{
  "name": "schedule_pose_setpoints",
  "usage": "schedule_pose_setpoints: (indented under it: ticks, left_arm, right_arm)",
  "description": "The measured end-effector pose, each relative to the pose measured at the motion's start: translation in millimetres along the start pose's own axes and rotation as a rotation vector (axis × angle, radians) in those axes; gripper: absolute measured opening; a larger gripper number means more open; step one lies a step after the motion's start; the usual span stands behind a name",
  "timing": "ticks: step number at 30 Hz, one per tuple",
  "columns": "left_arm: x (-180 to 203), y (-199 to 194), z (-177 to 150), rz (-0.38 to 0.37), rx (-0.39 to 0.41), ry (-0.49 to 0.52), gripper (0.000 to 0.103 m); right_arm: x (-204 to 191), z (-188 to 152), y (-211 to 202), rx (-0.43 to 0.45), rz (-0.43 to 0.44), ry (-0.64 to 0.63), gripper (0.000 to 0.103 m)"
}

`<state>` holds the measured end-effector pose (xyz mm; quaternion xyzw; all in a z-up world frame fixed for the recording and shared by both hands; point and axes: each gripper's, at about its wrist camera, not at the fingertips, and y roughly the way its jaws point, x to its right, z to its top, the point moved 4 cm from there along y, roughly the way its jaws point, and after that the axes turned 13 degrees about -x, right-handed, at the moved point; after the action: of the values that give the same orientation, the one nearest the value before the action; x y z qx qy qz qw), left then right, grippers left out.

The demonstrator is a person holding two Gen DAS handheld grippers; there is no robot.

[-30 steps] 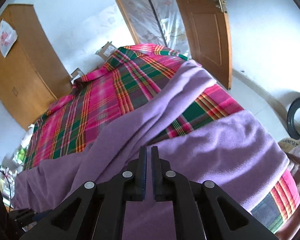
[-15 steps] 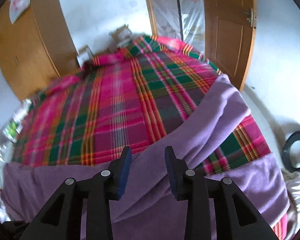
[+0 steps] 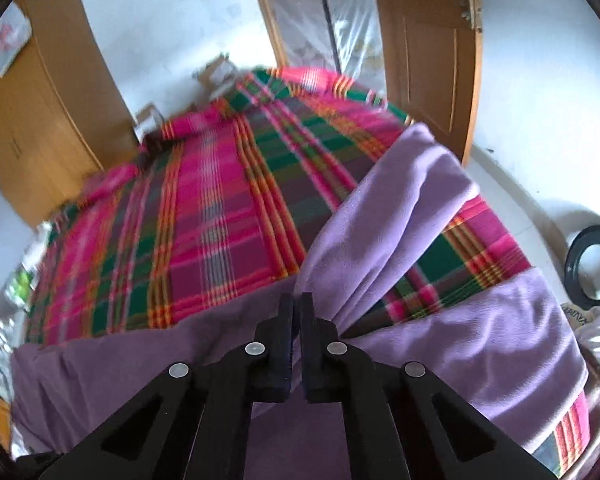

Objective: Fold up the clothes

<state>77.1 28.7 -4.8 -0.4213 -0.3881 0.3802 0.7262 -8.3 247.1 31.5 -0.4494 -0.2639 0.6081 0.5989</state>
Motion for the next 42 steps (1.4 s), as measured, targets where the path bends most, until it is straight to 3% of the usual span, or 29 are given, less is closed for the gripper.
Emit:
schedule_pose_setpoints:
  ticks: [1,4,14,17,27,31,37,42]
  left_arm:
    - [0,-1,0,-0.004,0.004,-0.001,0.017]
    - [3,-10,0,-0.013,0.04,0.009,0.011]
    - [16,-49,7,-0.003,0.179,0.038,0.01]
    - [19,-50,4,0.007,0.177,0.054,0.01]
    - [28,-12,-24,0.03,0.04,0.121,0.01]
    - [29,-3,-29,0.031,0.01,0.114,0.01]
    - [31,1,-32,0.032,-0.006,0.111,0.01]
    - [28,1,-35,0.014,-0.016,0.114,0.01]
  right_arm:
    - [3,-1,-6,0.015,0.011,0.01,0.003]
    - [10,-7,-25,0.077,0.036,0.035,0.003]
    - [18,-15,-78,0.278,0.102,0.053,0.003]
    - [23,-30,-89,0.31,0.101,0.054,0.003]
    - [59,-96,-67,0.249,0.1,0.154,0.003]
    - [72,-107,-55,0.21,0.124,0.216,0.003]
    - [72,-115,-48,0.187,0.098,0.202,0.003]
    - [78,-125,-34,0.116,0.106,0.208,0.003]
